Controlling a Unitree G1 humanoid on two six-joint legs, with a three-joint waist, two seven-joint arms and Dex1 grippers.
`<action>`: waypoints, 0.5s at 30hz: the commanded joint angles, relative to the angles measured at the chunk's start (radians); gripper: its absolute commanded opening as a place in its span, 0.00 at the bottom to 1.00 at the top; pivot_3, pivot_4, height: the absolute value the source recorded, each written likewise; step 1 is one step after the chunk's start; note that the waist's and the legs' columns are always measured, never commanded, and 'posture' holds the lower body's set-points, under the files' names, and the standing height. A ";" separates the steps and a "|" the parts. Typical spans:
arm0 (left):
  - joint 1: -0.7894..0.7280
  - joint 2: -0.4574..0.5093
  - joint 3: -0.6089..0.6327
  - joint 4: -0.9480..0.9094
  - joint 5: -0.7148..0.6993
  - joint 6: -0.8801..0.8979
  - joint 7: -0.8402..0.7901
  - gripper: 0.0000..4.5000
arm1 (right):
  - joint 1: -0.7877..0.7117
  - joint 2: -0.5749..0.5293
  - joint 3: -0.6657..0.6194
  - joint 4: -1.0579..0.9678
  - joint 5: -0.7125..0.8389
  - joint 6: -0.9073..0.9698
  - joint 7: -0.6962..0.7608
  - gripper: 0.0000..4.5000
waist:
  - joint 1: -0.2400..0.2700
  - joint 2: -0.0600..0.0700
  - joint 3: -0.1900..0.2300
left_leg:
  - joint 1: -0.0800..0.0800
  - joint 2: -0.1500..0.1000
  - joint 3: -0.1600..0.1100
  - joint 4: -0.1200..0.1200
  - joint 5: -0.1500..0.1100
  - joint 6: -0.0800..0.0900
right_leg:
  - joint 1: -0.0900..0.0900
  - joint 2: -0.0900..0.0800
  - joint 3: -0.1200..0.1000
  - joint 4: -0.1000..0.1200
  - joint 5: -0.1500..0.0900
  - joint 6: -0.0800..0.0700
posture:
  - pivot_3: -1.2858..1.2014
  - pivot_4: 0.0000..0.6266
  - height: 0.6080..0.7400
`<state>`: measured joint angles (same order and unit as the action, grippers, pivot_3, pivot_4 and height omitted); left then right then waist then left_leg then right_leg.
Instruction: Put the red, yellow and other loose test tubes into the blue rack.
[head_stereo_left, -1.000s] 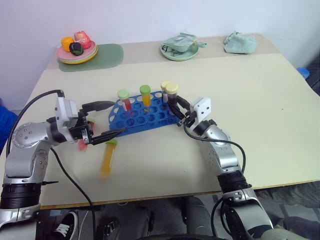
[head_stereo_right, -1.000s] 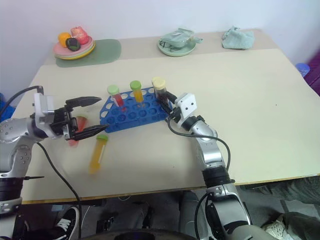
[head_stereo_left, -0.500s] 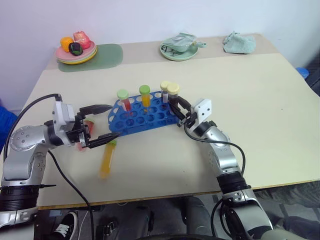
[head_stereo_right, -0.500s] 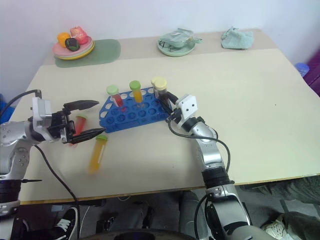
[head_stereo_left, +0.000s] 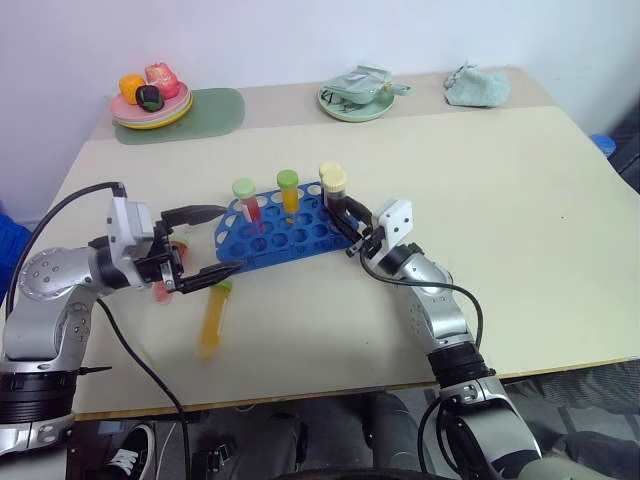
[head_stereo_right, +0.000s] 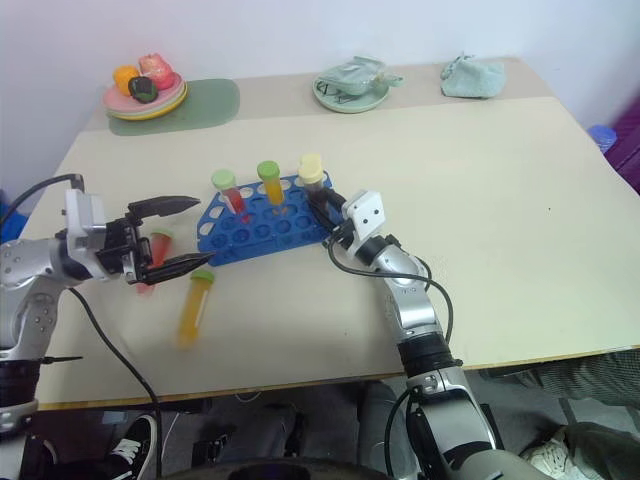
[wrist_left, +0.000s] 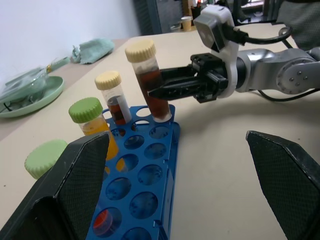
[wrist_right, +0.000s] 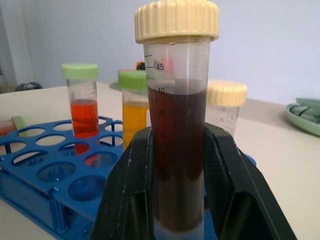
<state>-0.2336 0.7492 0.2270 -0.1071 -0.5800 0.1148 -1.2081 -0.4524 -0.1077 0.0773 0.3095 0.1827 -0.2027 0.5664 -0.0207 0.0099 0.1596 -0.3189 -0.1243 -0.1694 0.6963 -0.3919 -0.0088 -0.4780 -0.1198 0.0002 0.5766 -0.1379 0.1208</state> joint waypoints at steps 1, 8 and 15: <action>-0.005 0.017 0.035 -0.039 -0.018 0.005 0.011 1.00 | -0.001 0.007 -0.036 -0.032 0.087 0.054 0.036 0.19 | 0.001 0.000 0.000 | 0.000 0.000 0.000 0.000 0.000 0.000 | 0.000 0.000 0.000 0.000 0.000 0.000 | 0.52 0.24 1.00; -0.015 0.016 0.028 -0.052 -0.020 0.022 0.029 1.00 | 0.000 -0.012 -0.042 -0.063 0.082 0.062 0.050 0.96 | 0.000 0.000 0.000 | 0.000 0.000 0.000 0.000 0.000 0.000 | 0.000 0.000 0.000 0.000 0.000 0.000 | 0.52 0.24 1.00; -0.004 0.019 0.028 -0.085 -0.024 0.047 0.040 1.00 | 0.039 -0.120 -0.067 -0.174 0.121 0.134 0.120 0.99 | 0.005 0.000 0.000 | 0.000 0.000 0.000 0.000 0.000 0.000 | 0.000 0.000 0.000 0.000 0.000 0.000 | 0.52 0.24 1.00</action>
<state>-0.2391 0.7534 0.2265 -0.1577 -0.5814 0.1560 -1.1742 -0.4250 -0.2089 0.0279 0.1984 0.2805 -0.0838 0.6621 -0.0154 0.0100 0.1597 -0.3191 -0.1242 -0.1694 0.6965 -0.3920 -0.0088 -0.4778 -0.1198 0.0003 0.5762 -0.1378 0.1208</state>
